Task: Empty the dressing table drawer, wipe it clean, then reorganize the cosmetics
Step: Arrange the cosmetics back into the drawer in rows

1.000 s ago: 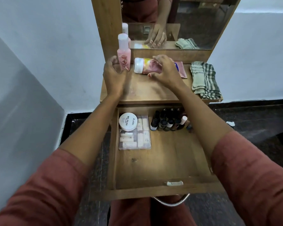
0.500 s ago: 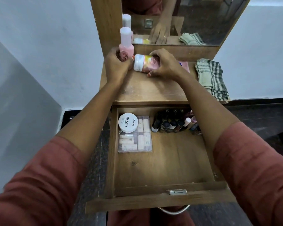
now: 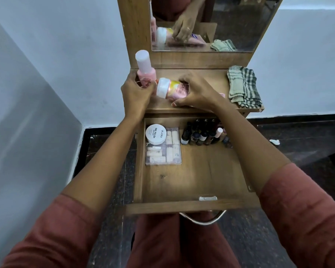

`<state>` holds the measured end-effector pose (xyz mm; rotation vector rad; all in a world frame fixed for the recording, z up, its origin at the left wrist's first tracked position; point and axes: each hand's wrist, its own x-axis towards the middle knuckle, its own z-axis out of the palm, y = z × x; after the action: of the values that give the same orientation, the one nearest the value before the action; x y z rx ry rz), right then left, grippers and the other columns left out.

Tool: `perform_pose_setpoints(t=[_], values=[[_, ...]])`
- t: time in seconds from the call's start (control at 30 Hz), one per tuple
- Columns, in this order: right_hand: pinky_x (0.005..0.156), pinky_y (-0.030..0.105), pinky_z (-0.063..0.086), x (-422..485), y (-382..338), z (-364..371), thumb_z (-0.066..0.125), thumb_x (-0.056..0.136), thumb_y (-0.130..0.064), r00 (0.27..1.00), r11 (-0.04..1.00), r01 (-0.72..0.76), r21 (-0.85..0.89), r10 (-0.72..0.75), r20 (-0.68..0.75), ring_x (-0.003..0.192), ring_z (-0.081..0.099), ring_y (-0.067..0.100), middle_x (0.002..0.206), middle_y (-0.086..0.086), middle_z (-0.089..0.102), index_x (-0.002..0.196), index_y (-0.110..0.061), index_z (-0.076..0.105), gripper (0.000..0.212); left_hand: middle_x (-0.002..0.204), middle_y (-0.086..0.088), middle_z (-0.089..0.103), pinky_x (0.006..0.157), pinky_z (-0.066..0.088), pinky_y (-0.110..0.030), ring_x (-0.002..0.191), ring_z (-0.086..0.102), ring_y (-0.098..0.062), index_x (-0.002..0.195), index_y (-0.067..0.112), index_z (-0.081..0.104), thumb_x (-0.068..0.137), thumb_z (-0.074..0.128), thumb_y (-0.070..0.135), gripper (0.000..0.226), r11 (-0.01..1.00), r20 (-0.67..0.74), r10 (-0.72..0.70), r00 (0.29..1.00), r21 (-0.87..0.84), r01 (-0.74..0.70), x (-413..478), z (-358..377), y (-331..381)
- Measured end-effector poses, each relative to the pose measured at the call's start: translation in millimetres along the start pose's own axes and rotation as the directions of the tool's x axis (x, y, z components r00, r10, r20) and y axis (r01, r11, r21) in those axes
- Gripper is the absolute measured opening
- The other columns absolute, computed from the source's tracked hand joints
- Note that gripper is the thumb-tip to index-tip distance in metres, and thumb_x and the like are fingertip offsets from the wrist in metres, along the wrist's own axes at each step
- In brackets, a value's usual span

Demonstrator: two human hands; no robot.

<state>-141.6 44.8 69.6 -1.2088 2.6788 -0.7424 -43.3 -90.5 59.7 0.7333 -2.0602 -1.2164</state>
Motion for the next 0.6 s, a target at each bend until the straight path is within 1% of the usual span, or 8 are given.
perform_pose_setpoints(t=[0.1, 0.13, 0.2, 0.3, 0.37, 0.43, 0.53, 0.6], values=[[0.064, -0.003, 0.031, -27.2, -6.1, -0.9, 0.082, 0.064, -0.028, 0.999, 1.000, 0.007, 0.027, -0.008, 0.035, 0.092, 0.040, 0.013, 0.103, 0.004, 0.043, 0.121, -0.005, 0.053, 0.068, 0.100, -0.007, 0.066, 0.059, 0.039, -0.002, 0.084, 0.058, -0.012, 0.109, 0.004, 0.058, 0.075, 0.069, 0.018, 0.038, 0.999, 0.003, 0.014, 1.000, -0.028, -0.014, -23.4, -9.3, -0.2], [0.065, -0.005, 0.030, -37.0, -8.2, -1.4, 0.081, 0.065, -0.029, 0.999, 1.000, 0.010, 0.027, -0.011, 0.050, 0.093, 0.039, 0.011, 0.103, 0.002, 0.040, 0.124, -0.006, 0.051, 0.071, 0.095, -0.005, 0.065, 0.058, 0.038, -0.001, 0.082, 0.057, -0.012, 0.108, 0.005, 0.059, 0.075, 0.069, 0.017, 0.037, 0.999, 0.017, 0.022, 1.000, -0.029, -0.021, -31.5, -12.5, -0.2], [0.066, 0.005, 0.033, -56.0, -12.0, -1.5, 0.081, 0.066, -0.029, 0.997, 1.000, 0.001, 0.025, -0.003, 0.082, 0.093, 0.041, 0.012, 0.102, 0.001, 0.040, 0.126, -0.007, 0.050, 0.071, 0.091, -0.001, 0.063, 0.063, 0.041, -0.004, 0.081, 0.058, -0.012, 0.107, 0.006, 0.059, 0.074, 0.070, 0.016, 0.036, 0.999, 0.057, 0.025, 0.998, -0.038, -0.023, -47.9, -18.2, -1.2], [0.064, 0.018, 0.035, -83.5, -16.9, 1.3, 0.080, 0.068, -0.025, 0.990, 0.999, -0.020, 0.027, 0.016, 0.140, 0.088, 0.046, 0.015, 0.098, 0.001, 0.049, 0.116, -0.006, 0.055, 0.058, 0.092, -0.003, 0.065, 0.073, 0.050, -0.025, 0.084, 0.061, -0.016, 0.107, 0.006, 0.059, 0.073, 0.071, 0.016, 0.038, 0.999, 0.116, 0.017, 0.993, -0.041, -0.012, -70.5, -24.0, -4.4], [0.061, 0.013, 0.035, -99.9, -15.5, 6.6, 0.079, 0.068, -0.023, 0.985, 0.997, -0.049, 0.057, 0.039, 0.166, 0.085, 0.050, 0.017, 0.097, 0.003, 0.055, 0.113, -0.006, 0.055, 0.053, 0.092, -0.004, 0.065, 0.072, 0.049, -0.025, 0.082, 0.060, -0.016, 0.107, 0.006, 0.059, 0.074, 0.071, 0.014, 0.037, 1.000, 0.143, 0.001, 0.990, -0.030, 0.004, -85.7, -24.6, -6.4], [0.065, 0.021, 0.036, -114.9, -11.2, 13.6, 0.080, 0.068, -0.022, 0.983, 0.995, -0.069, 0.072, 0.056, 0.175, 0.090, 0.053, 0.019, 0.104, 0.008, 0.059, 0.114, -0.005, 0.055, 0.055, 0.093, -0.008, 0.066, 0.071, 0.047, -0.026, 0.082, 0.059, -0.016, 0.105, 0.004, 0.059, 0.074, 0.071, 0.013, 0.034, 0.999, 0.170, -0.010, 0.985, -0.034, 0.016, -100.5, -22.8, -8.7], [0.072, 0.025, 0.036, -134.5, -3.6, 23.1, 0.080, 0.067, -0.021, 0.975, 0.990, -0.106, 0.092, 0.085, 0.206, 0.095, 0.053, 0.019, 0.104, 0.007, 0.056, 0.116, -0.005, 0.052, 0.058, 0.099, -0.012, 0.066, 0.071, 0.045, -0.026, 0.085, 0.057, -0.016, 0.107, 0.005, 0.060, 0.075, 0.071, 0.014, 0.035, 0.999, 0.186, -0.032, 0.982, -0.019, 0.036, -117.0, -16.6, -12.6], [0.071, 0.023, 0.038, -144.3, 2.6, 27.4, 0.080, 0.068, -0.019, 0.967, 0.984, -0.138, 0.112, 0.109, 0.230, 0.094, 0.051, 0.017, 0.102, 0.002, 0.052, 0.118, -0.006, 0.049, 0.061, 0.102, -0.012, 0.065, 0.072, 0.046, -0.026, 0.086, 0.055, -0.017, 0.109, 0.005, 0.059, 0.075, 0.072, 0.016, 0.038, 0.999, 0.189, -0.035, 0.981, 0.001, 0.035, -121.1, -10.0, -14.4]])
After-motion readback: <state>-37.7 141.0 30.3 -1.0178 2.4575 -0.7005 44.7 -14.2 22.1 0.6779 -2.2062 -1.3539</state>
